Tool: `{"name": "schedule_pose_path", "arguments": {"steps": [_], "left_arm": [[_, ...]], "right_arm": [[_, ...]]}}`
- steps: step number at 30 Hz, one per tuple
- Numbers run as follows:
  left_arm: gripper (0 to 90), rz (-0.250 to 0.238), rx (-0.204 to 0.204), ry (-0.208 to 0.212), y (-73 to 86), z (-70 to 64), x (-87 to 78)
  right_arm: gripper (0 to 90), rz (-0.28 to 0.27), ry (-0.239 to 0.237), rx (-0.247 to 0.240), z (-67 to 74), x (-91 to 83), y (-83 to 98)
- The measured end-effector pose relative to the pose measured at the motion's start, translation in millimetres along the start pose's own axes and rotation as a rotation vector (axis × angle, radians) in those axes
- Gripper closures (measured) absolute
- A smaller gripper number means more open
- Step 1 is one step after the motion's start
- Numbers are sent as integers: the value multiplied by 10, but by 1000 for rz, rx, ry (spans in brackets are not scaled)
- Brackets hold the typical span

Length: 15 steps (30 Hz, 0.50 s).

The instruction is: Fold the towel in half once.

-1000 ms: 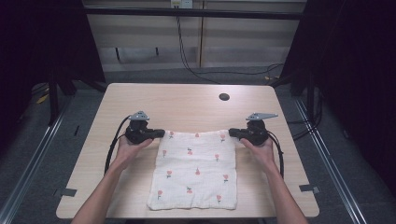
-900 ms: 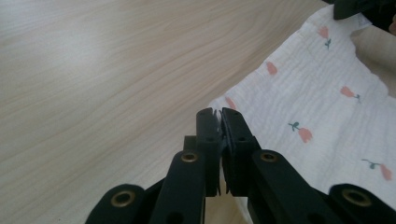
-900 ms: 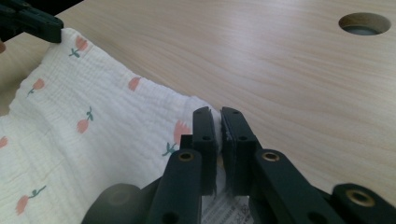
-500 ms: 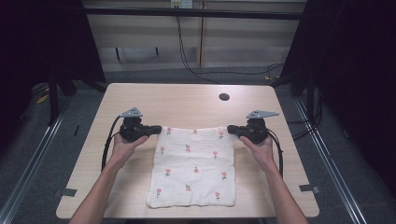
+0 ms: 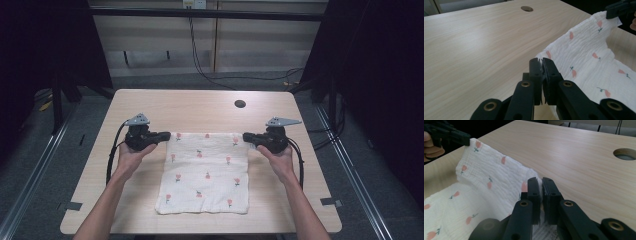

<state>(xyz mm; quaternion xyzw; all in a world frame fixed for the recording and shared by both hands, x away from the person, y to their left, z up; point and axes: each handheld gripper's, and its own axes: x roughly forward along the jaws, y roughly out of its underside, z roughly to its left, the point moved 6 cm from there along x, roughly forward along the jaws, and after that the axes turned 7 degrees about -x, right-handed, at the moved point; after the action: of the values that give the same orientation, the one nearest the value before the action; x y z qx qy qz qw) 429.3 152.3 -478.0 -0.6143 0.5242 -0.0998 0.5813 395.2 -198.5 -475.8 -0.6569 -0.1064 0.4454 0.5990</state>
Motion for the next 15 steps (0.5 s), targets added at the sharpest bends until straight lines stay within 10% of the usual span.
{"name": "schedule_pose_path", "arguments": {"steps": [15], "left_arm": [[869, -12, 56, 19, 10, -205, -330]], "right_arm": [[852, 22, -43, -27, 181, -268, -39]]}}
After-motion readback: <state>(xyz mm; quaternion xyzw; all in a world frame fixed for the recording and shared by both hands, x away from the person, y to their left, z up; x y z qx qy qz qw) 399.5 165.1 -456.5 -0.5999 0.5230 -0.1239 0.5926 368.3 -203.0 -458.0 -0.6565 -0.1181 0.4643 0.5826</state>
